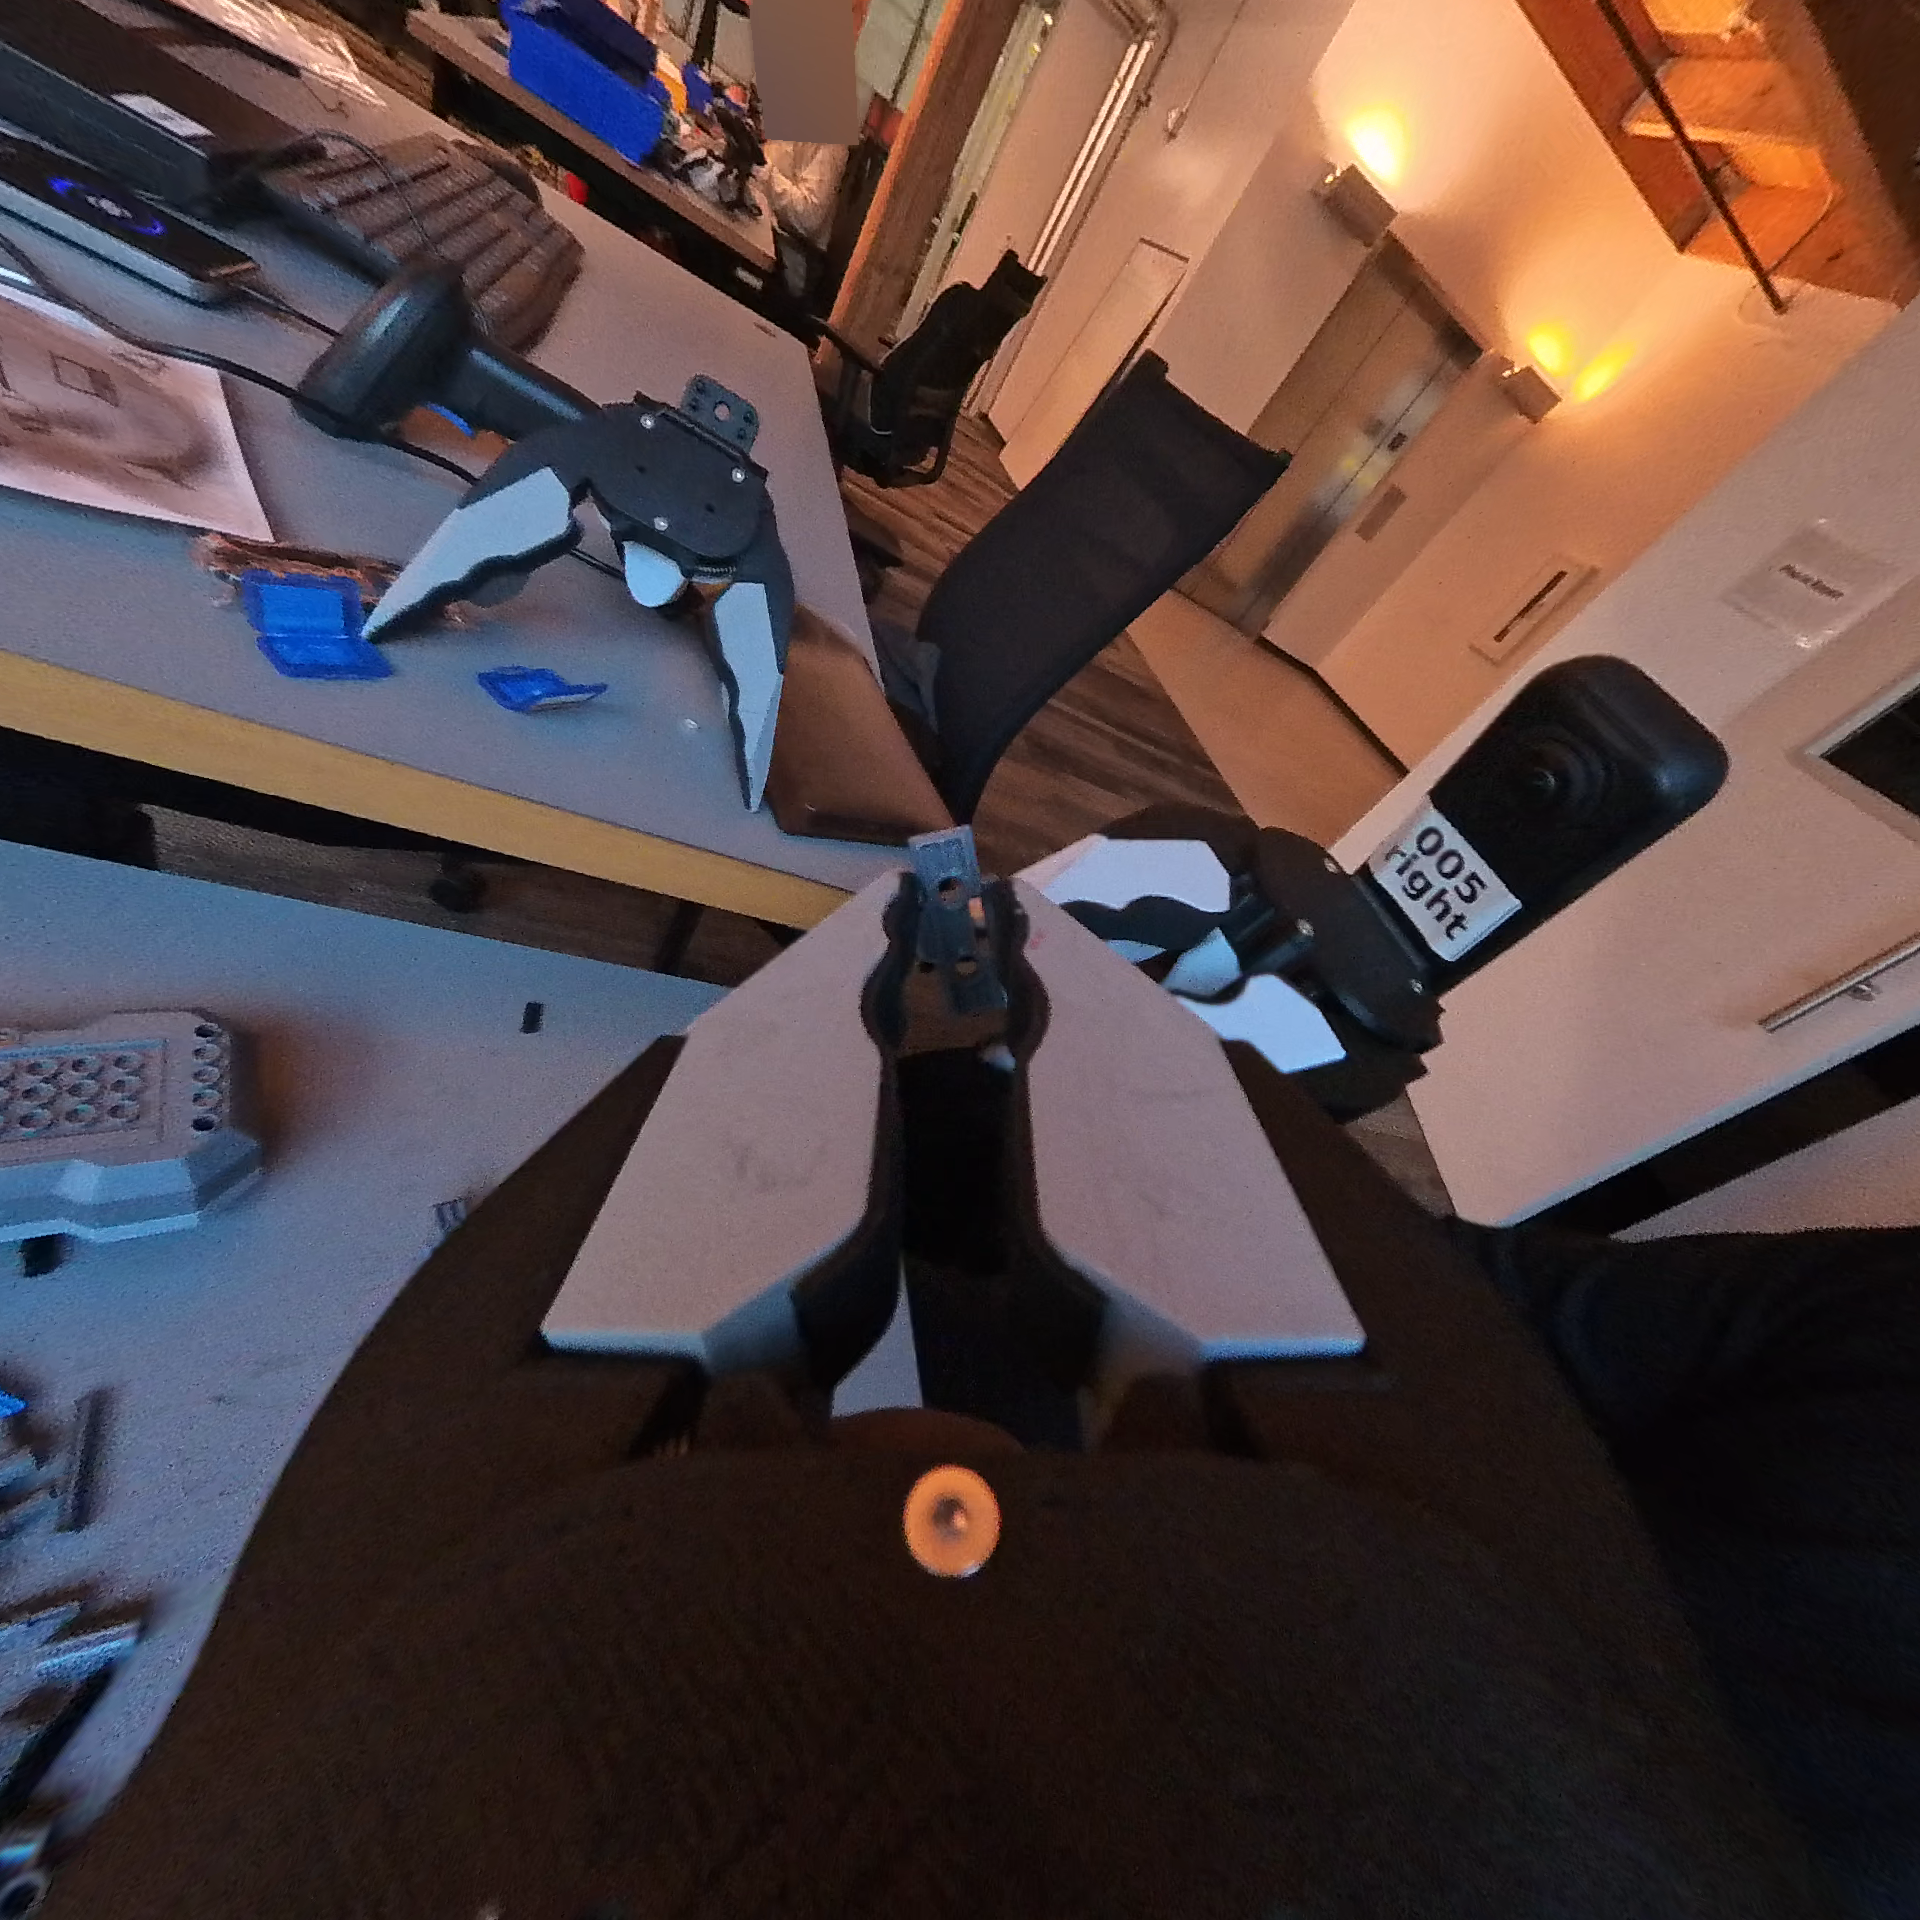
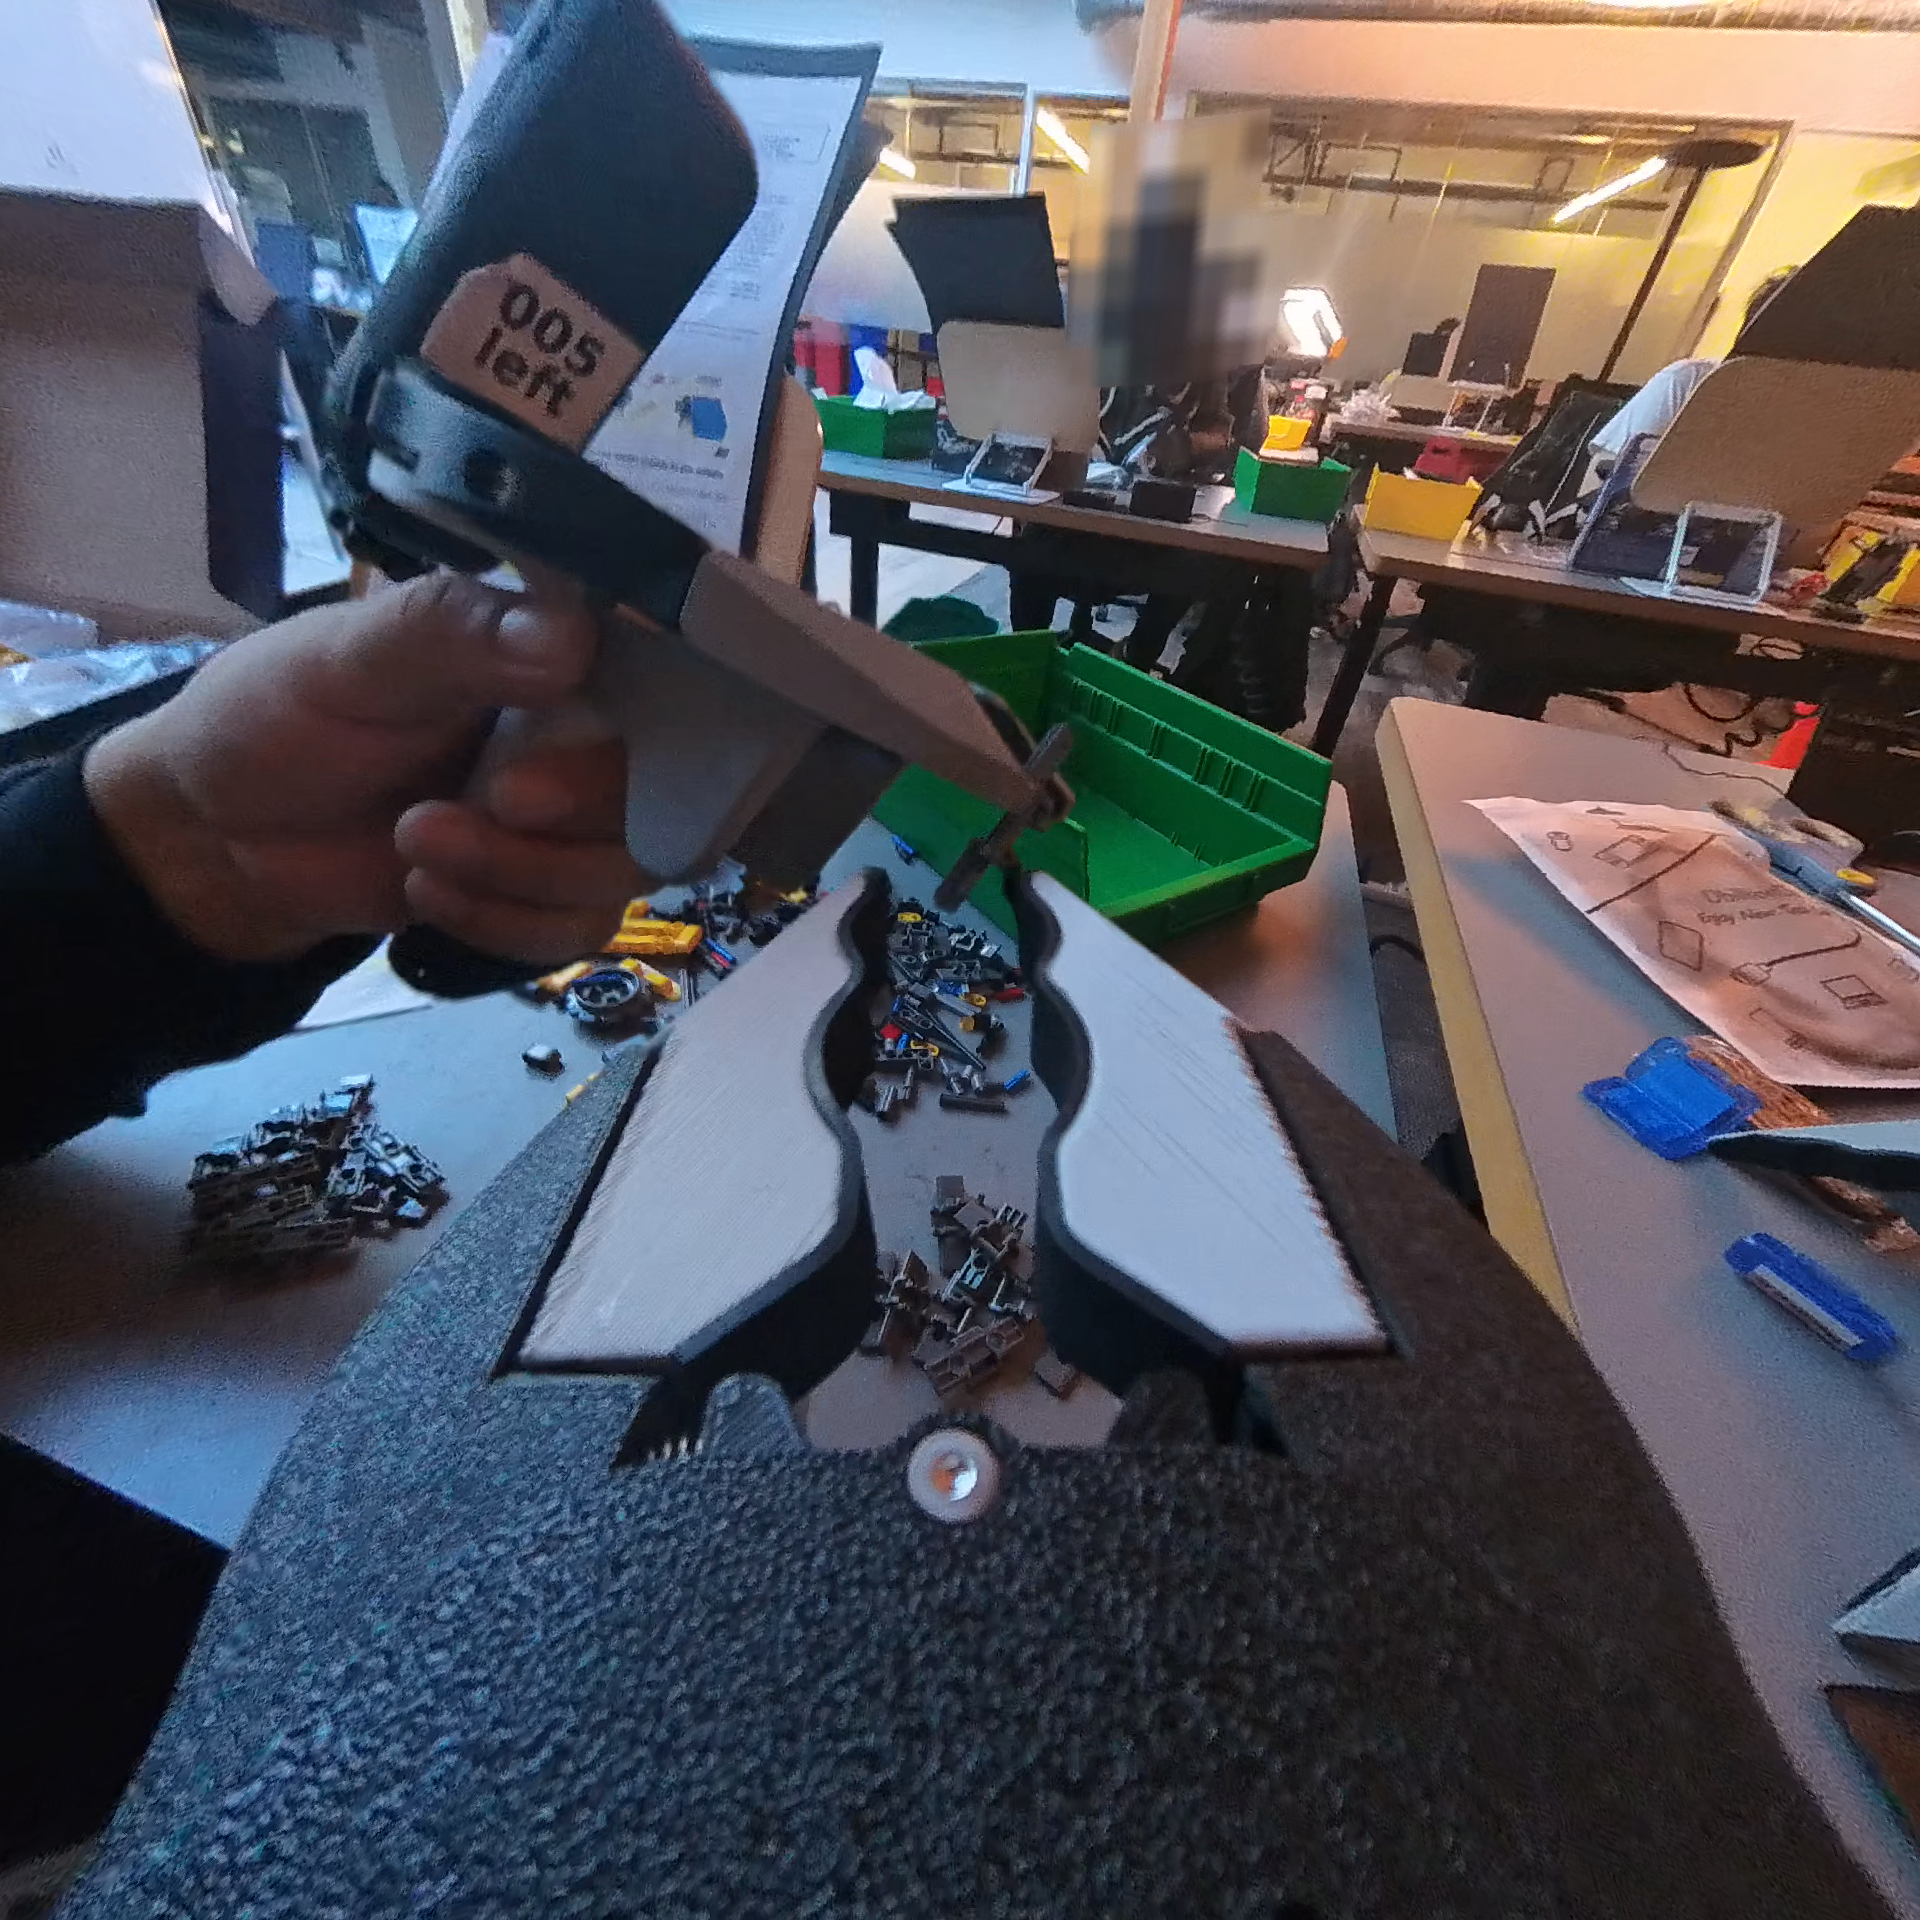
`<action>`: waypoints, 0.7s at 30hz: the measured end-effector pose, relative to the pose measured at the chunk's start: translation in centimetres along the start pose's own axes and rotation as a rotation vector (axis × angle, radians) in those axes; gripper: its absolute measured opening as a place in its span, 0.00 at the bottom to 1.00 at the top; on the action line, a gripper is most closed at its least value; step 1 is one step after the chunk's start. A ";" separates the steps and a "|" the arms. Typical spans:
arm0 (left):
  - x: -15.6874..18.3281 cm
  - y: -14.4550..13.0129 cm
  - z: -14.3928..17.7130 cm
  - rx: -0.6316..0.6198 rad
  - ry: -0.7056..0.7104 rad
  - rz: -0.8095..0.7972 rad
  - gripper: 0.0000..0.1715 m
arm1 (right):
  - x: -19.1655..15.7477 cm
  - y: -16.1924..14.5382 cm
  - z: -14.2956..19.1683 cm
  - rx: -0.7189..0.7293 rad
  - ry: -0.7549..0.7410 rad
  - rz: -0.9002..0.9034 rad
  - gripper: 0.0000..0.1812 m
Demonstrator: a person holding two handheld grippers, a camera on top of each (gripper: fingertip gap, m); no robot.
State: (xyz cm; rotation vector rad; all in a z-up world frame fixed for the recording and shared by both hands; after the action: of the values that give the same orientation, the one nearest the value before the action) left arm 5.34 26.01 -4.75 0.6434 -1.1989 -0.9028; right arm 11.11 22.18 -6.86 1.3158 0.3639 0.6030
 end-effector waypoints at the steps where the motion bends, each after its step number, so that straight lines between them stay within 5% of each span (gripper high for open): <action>1: 0.1 0.0 -0.1 0.010 -0.004 0.002 0.07 | 0.1 0.0 0.2 0.012 -0.001 -0.008 0.07; 10: -1.3 0.0 0.8 -0.013 -0.002 0.058 0.05 | 2.1 -0.7 0.7 -0.043 -0.008 0.000 0.01; 12: -1.8 0.4 1.7 -0.013 0.033 0.028 0.13 | 3.5 -1.7 1.3 -0.167 -0.018 0.062 0.01; 16: -3.2 2.0 4.8 0.056 0.176 -0.047 0.15 | 6.5 -6.9 3.0 -0.529 0.014 0.062 0.01; 21: -4.4 3.1 8.2 0.073 0.367 -0.147 0.18 | 7.0 -12.4 3.4 -0.789 0.152 -0.013 0.01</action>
State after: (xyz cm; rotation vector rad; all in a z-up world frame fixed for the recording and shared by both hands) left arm -2.22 31.66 -2.23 0.9222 -0.8654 -0.8219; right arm 21.13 22.09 -17.52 0.5131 0.2179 0.7368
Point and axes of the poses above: each gripper's, where its closed fingertips meet, z back along the fingers, y out of its top, x = y × z across the jaws, the point moved 5 cm from there along z, back along the fingers, and after that the axes turned 9 degrees about -x, right-handed, at the moved point
